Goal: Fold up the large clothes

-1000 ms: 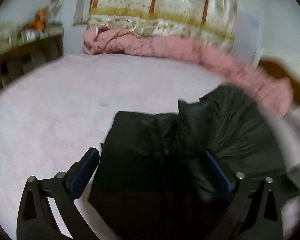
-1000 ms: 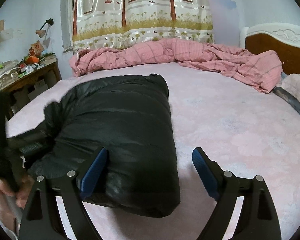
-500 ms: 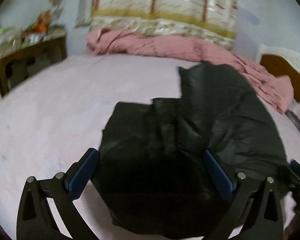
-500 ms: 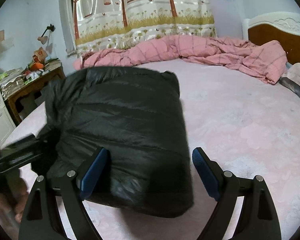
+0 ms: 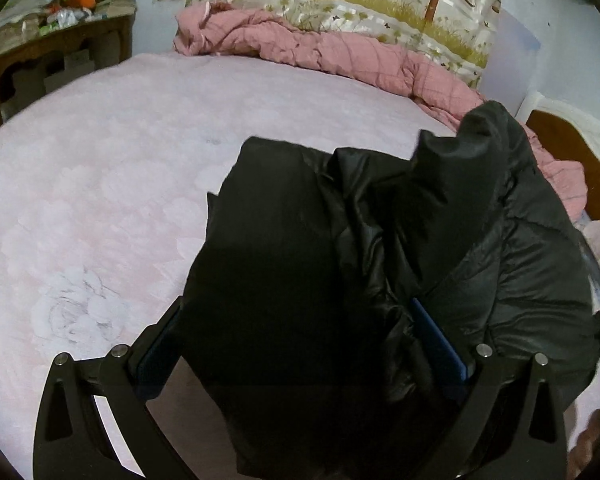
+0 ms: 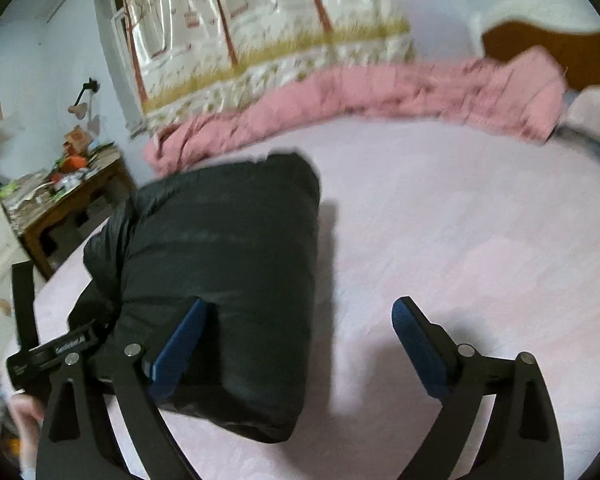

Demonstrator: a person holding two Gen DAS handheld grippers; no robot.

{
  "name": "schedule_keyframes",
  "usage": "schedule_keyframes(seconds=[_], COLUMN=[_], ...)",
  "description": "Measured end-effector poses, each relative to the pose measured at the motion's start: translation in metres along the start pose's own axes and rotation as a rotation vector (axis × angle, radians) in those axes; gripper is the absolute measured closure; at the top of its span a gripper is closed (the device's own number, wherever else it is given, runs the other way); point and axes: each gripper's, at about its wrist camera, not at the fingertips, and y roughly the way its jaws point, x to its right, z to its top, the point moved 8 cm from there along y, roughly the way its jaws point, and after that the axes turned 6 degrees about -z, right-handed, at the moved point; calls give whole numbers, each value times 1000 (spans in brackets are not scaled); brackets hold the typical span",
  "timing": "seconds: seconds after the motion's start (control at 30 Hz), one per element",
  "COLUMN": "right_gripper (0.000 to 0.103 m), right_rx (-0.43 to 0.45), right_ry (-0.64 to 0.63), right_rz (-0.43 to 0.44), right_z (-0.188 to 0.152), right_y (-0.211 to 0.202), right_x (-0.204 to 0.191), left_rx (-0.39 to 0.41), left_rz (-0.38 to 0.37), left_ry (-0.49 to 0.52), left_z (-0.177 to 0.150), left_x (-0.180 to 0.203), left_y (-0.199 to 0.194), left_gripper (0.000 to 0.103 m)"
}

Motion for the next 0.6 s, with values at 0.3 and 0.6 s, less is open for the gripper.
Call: schedule_keyframes(seconds=[0.3,0.6], right_gripper=[28,41], right_rx=[-191,-52], right_ry=[111,-258], right_rz=[250,-5], right_z=[-22,-13], right_y=[45,18], right_x=[-16,-66], left_rx=[15,112], left_rz=[-263,-328], left_ry=[-120,-60], left_z=[-2,2], left_x=[0,20], left_y=[-8,-34], left_gripper=[0,0])
